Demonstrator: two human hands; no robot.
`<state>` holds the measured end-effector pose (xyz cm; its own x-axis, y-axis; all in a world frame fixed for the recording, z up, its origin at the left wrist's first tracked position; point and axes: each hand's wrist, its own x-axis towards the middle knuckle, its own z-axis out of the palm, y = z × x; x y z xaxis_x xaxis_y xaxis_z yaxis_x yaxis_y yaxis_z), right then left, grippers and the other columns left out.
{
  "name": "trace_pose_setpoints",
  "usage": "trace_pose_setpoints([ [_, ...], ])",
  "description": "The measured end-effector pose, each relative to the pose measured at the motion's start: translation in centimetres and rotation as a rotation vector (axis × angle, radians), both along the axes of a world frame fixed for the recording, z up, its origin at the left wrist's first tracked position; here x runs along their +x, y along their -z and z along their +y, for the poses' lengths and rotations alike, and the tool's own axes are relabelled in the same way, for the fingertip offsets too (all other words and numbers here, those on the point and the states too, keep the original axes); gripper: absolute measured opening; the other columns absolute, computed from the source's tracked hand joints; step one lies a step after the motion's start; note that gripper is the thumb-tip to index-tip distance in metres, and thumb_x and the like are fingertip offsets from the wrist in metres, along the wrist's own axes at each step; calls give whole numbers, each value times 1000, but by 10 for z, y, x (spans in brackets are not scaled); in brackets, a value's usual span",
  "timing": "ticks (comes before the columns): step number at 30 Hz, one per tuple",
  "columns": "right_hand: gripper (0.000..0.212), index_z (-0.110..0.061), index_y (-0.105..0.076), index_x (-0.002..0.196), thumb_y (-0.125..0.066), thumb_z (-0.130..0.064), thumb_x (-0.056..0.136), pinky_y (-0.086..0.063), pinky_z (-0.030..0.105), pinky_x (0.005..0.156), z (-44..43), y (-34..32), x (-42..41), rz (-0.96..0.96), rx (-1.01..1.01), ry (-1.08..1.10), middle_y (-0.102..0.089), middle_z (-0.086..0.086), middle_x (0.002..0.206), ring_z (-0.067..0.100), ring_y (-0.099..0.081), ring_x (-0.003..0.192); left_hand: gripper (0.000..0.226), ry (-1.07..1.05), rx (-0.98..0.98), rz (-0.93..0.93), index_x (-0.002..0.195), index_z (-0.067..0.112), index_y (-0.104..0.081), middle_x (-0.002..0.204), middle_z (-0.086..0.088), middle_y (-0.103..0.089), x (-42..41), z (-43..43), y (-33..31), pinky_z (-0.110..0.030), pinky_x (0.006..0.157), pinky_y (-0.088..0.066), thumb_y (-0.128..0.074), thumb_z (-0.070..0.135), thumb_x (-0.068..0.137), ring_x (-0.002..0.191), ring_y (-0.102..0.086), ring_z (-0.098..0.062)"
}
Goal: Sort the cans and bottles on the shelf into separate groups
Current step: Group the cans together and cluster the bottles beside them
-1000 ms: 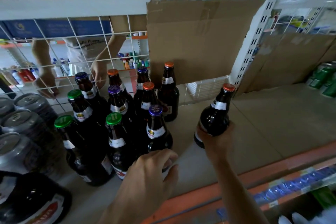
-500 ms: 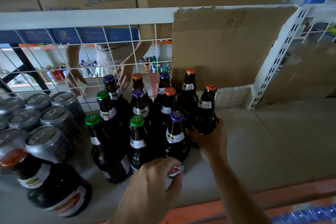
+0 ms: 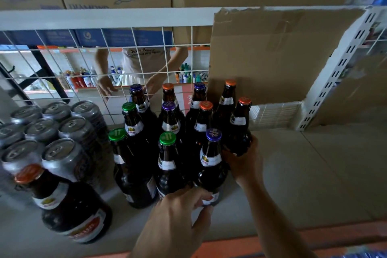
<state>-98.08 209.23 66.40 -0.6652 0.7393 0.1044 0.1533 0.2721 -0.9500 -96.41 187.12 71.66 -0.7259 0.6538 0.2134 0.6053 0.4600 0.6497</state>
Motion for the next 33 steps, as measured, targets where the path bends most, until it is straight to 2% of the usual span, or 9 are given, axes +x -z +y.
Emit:
trace_pose_setpoints([
  [6, 71, -20, -46, 126, -85, -19, 67, -48, 29, 78, 6, 7, -2, -12, 43, -8, -64, -5, 111, 15, -62, 100, 34, 4, 8, -47, 102, 43, -63, 85, 28, -63, 0, -3, -2, -19, 75, -52, -45, 55, 76, 92, -58, 15],
  [10, 77, -25, -40, 133, -83, -21, 70, -50, 36, 84, 6, 12, -1, -36, 55, -20, -62, -3, 121, 19, -61, 108, 30, -11, 20, -44, 106, 48, -50, 78, 35, -57, 2, -6, 0, -20, 73, -53, -51, 50, 76, 88, -58, 15],
  [14, 72, -29, -38, 137, -79, -21, 78, -44, 15, 77, 0, 12, 8, -35, 116, -40, -57, -13, 119, 11, -58, 110, 32, -7, 42, -37, 105, 50, -53, 80, 28, -61, 2, -11, 0, -23, 74, -53, -44, 55, 74, 88, -59, 9],
  [15, 69, -27, -38, 139, -76, -22, 81, -42, 15, 79, -4, 11, 12, -38, 127, -26, -56, -12, 121, 13, -56, 114, 30, -2, 46, -29, 104, 51, -52, 81, 26, -61, 2, -11, -1, -23, 74, -53, -45, 54, 75, 88, -60, 8],
  [18, 74, -17, -28, 150, -66, -35, 89, -41, 32, 97, -20, 6, 27, -73, 109, 58, -47, 4, 143, 21, -46, 130, 24, 14, 60, -14, 102, 52, -53, 81, 23, -62, 0, -13, -4, -21, 72, -53, -52, 49, 79, 88, -61, 6],
  [22, 55, -26, -40, 140, -61, -37, 91, -43, 22, 90, -41, -13, 49, 13, 177, 50, -49, -23, 119, -7, -49, 106, 19, 15, 41, 1, 99, 46, -57, 82, 22, -61, -2, -15, -7, -21, 68, -52, -61, 37, 83, 87, -59, 6],
  [26, 56, -13, -45, 140, -66, -20, 90, -49, 41, 99, -56, -26, 62, 53, 260, 73, -57, -5, 130, 13, -56, 117, 17, -17, 59, 24, 95, 42, -57, 84, 30, -63, -3, -18, -11, -12, 63, -49, -58, 33, 81, 81, -60, 13],
  [28, 54, -13, -47, 139, -66, -16, 89, -50, 46, 98, -67, -29, 66, 76, 295, 61, -59, 4, 132, 20, -57, 120, 13, -51, 55, 44, 91, 34, -62, 79, 23, -65, -3, -23, -10, -20, 63, -51, -57, 35, 80, 78, -61, 8],
  [33, 46, -12, -60, 118, -53, -38, 81, -56, 40, 76, -103, -45, 73, 179, 371, 131, -65, 3, 101, 20, -66, 88, 18, -117, 59, 80, 92, 28, -66, 84, 18, -66, -3, -48, -5, -30, 64, -53, -55, 35, 80, 78, -63, -1],
])
